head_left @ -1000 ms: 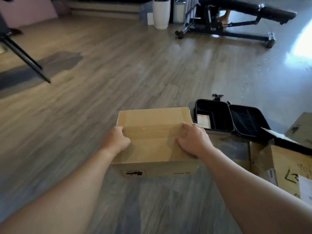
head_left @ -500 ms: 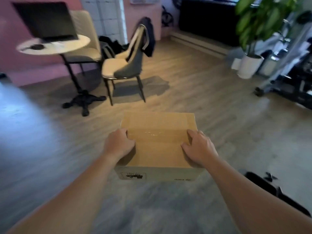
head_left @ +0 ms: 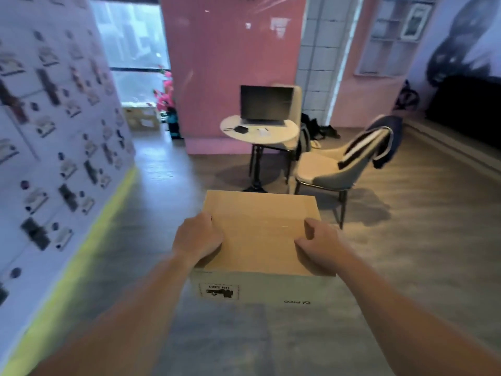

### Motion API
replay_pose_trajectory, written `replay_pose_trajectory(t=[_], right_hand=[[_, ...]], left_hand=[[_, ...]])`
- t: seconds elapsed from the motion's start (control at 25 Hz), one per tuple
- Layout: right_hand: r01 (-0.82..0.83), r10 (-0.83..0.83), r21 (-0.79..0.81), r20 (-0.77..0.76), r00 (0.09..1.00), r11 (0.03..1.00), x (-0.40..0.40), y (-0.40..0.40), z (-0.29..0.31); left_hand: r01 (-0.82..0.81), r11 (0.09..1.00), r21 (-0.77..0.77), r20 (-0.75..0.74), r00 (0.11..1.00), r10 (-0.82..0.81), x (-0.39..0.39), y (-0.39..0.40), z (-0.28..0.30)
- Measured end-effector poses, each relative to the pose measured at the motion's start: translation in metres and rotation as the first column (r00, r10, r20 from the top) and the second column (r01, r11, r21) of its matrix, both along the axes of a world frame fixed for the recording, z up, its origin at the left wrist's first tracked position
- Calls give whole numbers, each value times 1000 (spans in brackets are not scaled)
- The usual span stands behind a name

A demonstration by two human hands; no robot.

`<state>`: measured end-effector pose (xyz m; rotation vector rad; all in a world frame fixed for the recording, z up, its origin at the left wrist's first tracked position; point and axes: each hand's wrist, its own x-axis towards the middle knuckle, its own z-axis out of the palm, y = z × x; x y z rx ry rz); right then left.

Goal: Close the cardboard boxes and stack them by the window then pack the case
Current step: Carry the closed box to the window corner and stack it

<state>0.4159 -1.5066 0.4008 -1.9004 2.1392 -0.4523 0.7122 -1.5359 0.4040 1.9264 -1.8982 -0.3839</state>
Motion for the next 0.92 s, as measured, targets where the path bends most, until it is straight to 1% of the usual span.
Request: replay_pose_trajectory(t=[0.16,0.36,0.56,0.72,0.92], right_hand=[[-154,154,-6,-41,987,988,77,-99,8],[-284,283,-16,-45,958,959,140,-233,3],[-401,402,-33,21,916,915,197,-397,21],[-460,462,-55,41,886,886,249,-509,29],[-531,534,-54,45,845,845,337,-659,19]], left_hand=[[-161,987,-28,14,987,162,74,-62,7],[-224,975,3,76,972,223,139,-162,7],[-360,933,-10,-14,933,360,186,-279,30],[-414,910,-9,-25,910,414,233,-369,42],[-435,901,-13,-4,901,435,319,-508,32]])
